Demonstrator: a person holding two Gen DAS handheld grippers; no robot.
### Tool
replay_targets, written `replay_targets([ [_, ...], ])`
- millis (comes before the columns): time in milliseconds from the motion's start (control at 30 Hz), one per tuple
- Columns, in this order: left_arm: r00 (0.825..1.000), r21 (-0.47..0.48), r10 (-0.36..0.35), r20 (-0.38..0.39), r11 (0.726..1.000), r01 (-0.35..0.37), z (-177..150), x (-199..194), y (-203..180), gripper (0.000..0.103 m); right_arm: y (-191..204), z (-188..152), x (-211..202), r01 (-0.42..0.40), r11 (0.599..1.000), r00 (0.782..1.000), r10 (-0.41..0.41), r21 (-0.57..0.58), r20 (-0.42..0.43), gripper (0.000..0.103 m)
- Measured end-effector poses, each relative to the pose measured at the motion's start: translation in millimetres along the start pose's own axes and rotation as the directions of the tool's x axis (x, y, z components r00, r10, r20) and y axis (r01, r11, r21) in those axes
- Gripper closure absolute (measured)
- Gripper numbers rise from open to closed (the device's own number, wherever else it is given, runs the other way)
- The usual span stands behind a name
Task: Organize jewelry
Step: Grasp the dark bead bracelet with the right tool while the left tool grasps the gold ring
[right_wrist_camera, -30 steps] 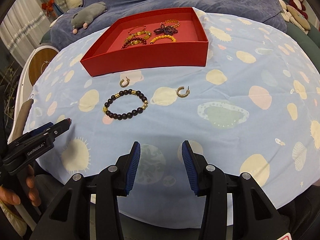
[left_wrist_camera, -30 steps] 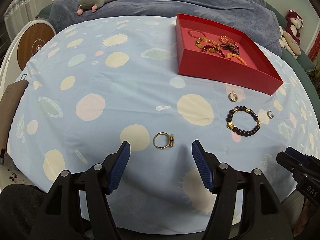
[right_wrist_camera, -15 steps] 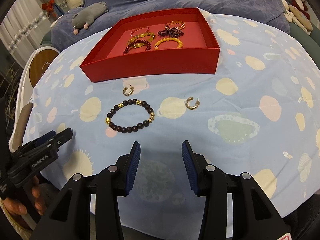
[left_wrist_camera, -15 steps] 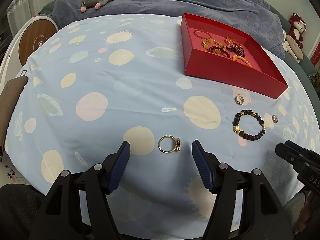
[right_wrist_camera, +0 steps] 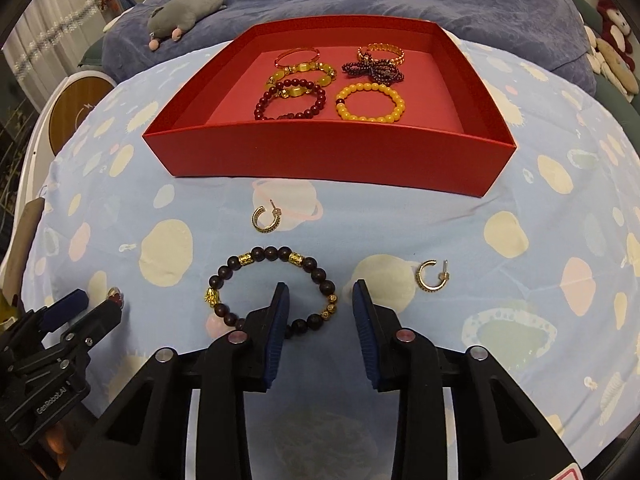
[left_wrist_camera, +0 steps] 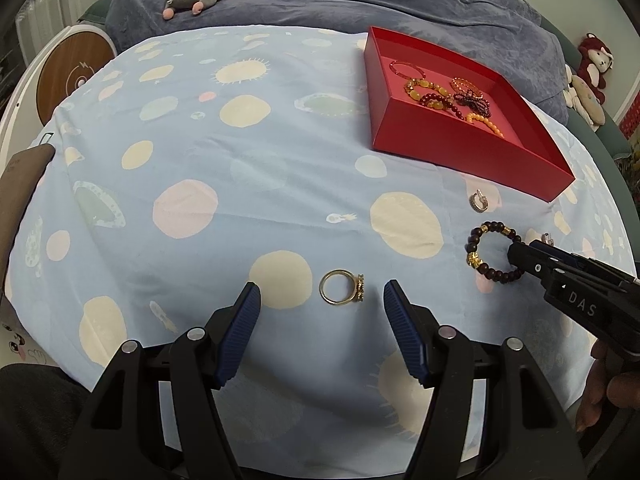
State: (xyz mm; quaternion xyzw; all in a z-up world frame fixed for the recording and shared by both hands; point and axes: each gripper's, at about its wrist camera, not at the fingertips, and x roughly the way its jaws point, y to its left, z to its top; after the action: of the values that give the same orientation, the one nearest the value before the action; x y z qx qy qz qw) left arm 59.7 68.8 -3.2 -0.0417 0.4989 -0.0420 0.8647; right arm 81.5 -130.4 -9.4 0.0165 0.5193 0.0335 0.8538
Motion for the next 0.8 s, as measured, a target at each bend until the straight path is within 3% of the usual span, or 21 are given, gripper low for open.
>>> replay_targets([
  [67,1.000,-0.006,-0.001,-0.001,1.000,0.001,-0.1,0.1,1.2,0.042,0.7,-1.9,-0.6,0.006,1.000,1.000,-0.006,-0.028,0.001,0.094],
  [100,1.000,-0.009,-0.002,-0.001,1.000,0.002,0.0,0.2,1.9,0.042,0.1,-3.0,-1.3,0.008,0.999,1.000,-0.008,-0.033,0.000,0.095],
  [500,1.000,0.010,-0.017,0.023,1.000,0.017,0.9,-3.8,-2.7,0.044,-35.6,-32.0,-20.6,0.002,0.998,1.000,0.000,0.070,-0.025,0.096],
  [700,0.996,0.019,-0.080,0.035,0.997,0.079,2.0,-7.8,-7.4,0.054,-40.8,-38.0,-23.2,-0.006,0.995,1.000,0.009,0.096,-0.030,0.096],
  [800,0.996,0.026,-0.094,0.013,0.995,0.093,1.9,-2.2,-9.8,0.064,-41.3,-37.3,-23.2,-0.010,0.995,0.999,0.013,0.104,-0.031,0.096],
])
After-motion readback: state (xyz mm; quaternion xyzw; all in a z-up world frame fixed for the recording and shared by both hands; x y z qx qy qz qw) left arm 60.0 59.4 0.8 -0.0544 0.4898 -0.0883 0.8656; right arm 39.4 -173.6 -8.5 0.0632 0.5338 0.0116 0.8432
